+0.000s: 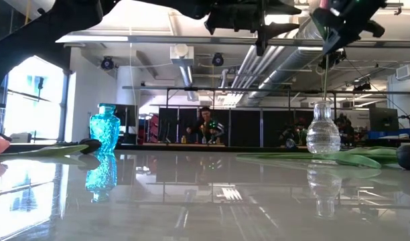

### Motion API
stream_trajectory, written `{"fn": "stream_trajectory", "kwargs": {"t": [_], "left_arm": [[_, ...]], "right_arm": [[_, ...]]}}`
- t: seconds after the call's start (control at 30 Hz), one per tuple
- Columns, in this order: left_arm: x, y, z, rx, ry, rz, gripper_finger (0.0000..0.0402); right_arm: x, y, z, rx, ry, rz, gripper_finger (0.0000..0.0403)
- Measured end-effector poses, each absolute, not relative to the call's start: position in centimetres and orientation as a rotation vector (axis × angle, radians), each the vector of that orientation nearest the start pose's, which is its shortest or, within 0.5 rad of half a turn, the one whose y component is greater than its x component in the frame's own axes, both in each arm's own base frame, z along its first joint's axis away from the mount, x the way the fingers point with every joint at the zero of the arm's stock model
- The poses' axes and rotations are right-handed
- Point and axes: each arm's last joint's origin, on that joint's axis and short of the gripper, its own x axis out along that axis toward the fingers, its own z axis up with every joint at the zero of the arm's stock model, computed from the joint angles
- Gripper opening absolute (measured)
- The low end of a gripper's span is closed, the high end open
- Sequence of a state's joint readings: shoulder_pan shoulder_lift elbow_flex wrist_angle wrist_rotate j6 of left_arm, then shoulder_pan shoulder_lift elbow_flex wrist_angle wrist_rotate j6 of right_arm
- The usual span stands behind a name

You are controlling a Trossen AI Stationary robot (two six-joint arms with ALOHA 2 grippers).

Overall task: Sort flowers into vase by color
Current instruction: Put the pink flower into the transparent vase

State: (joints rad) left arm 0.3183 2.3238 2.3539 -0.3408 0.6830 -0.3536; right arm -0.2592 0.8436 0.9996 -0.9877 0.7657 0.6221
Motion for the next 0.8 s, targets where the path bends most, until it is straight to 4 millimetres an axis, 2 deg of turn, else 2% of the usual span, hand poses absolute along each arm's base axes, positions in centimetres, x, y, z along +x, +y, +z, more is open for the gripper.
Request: {"fn": "stream_trajectory", "kwargs": {"t": [0.47, 0.6, 0.8], "left_arm": [[50.7, 15.4, 33.5, -0.483, 0.336, -0.283, 0.0136], [50.5, 16.0, 33.5, -0.489, 0.339, -0.270, 0.0136], [50.2, 16.8, 33.5, -0.492, 0.334, -0.248, 0.0136]], "right_arm": [[13.6, -6.6, 27.6, 0.316, 0.535, -1.254, 0.0018], [13.6, -6.6, 26.8, 0.305, 0.552, -1.263, 0.0018], [13.5, -6.7, 26.8, 0.236, 0.567, -1.293, 0.0019]]}}
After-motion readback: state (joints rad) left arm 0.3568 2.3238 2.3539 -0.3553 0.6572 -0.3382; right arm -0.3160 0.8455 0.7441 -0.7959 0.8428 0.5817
